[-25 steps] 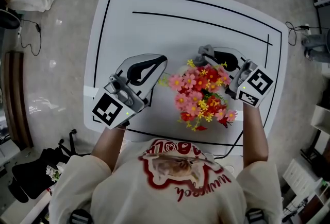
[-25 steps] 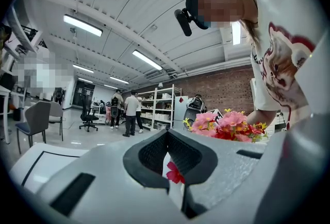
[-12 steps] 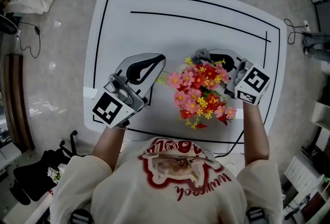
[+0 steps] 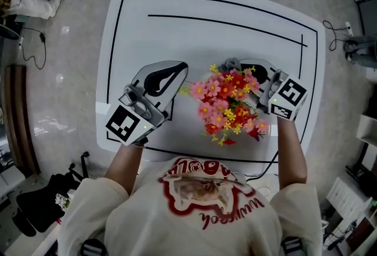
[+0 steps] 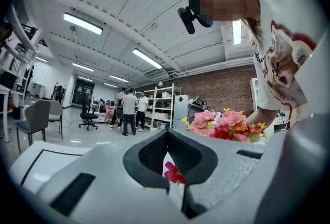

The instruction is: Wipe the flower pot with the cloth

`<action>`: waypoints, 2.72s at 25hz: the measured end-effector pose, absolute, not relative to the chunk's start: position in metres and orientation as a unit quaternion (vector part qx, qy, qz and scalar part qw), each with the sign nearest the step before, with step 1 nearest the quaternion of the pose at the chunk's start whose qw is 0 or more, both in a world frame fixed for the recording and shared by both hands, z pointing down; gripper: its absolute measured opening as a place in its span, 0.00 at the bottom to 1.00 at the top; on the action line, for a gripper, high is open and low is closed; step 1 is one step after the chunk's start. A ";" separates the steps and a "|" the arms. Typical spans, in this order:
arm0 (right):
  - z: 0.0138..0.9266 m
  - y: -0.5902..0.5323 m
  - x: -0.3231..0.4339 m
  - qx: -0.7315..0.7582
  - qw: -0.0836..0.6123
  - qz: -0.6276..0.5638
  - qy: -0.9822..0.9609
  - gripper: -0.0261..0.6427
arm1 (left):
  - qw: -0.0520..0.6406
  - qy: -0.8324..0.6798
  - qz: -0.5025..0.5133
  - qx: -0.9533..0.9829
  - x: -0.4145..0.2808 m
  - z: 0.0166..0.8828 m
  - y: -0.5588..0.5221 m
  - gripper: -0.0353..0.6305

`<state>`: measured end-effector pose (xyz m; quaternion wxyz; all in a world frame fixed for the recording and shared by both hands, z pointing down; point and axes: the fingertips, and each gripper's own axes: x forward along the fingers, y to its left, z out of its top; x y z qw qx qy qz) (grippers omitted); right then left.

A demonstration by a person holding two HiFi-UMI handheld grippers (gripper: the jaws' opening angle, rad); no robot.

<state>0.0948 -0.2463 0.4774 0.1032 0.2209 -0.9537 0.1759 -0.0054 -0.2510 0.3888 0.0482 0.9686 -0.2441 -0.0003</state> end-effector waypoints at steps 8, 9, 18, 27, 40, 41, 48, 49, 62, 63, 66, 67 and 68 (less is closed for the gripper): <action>0.480 -0.240 0.105 0.244 0.100 0.177 -0.948 0.09 | 0.046 -0.244 0.000 0.969 -0.005 0.389 -0.248 0.06; 0.480 -0.239 0.107 0.247 0.099 0.178 -0.947 0.09 | 0.047 -0.244 0.000 0.969 -0.005 0.389 -0.247 0.06; 0.480 -0.232 0.116 0.272 0.101 0.170 -0.942 0.09 | 0.053 -0.252 -0.004 0.966 -0.011 0.387 -0.242 0.06; 0.478 -0.226 0.122 0.294 0.090 0.170 -0.936 0.09 | 0.054 -0.253 -0.006 0.966 -0.016 0.384 -0.233 0.06; 0.479 -0.218 0.127 0.317 0.091 0.168 -0.929 0.09 | 0.052 -0.256 -0.005 0.965 -0.021 0.384 -0.217 0.06; 0.480 -0.217 0.128 0.320 0.091 0.167 -0.928 0.09 | 0.052 -0.256 -0.005 0.965 -0.021 0.384 -0.215 0.06; 0.481 -0.210 0.132 0.331 0.089 0.166 -0.925 0.09 | 0.044 -0.257 -0.007 0.965 -0.021 0.379 -0.206 0.06; 0.481 -0.209 0.132 0.332 0.090 0.167 -0.924 0.09 | 0.043 -0.257 -0.007 0.965 -0.020 0.377 -0.205 0.06; 0.481 -0.193 0.136 0.348 0.089 0.167 -0.918 0.09 | 0.039 -0.270 -0.003 0.962 -0.028 0.372 -0.188 0.06; 0.481 -0.192 0.136 0.349 0.089 0.167 -0.918 0.09 | 0.040 -0.272 -0.003 0.962 -0.028 0.373 -0.187 0.06; 0.482 -0.188 0.136 0.350 0.090 0.167 -0.917 0.09 | 0.040 -0.275 -0.001 0.961 -0.030 0.373 -0.183 0.06; 0.483 -0.186 0.136 0.352 0.091 0.167 -0.916 0.09 | 0.040 -0.275 -0.001 0.961 -0.031 0.373 -0.181 0.06; 0.483 -0.185 0.137 0.354 0.092 0.167 -0.916 0.09 | 0.040 -0.276 -0.001 0.960 -0.031 0.373 -0.180 0.06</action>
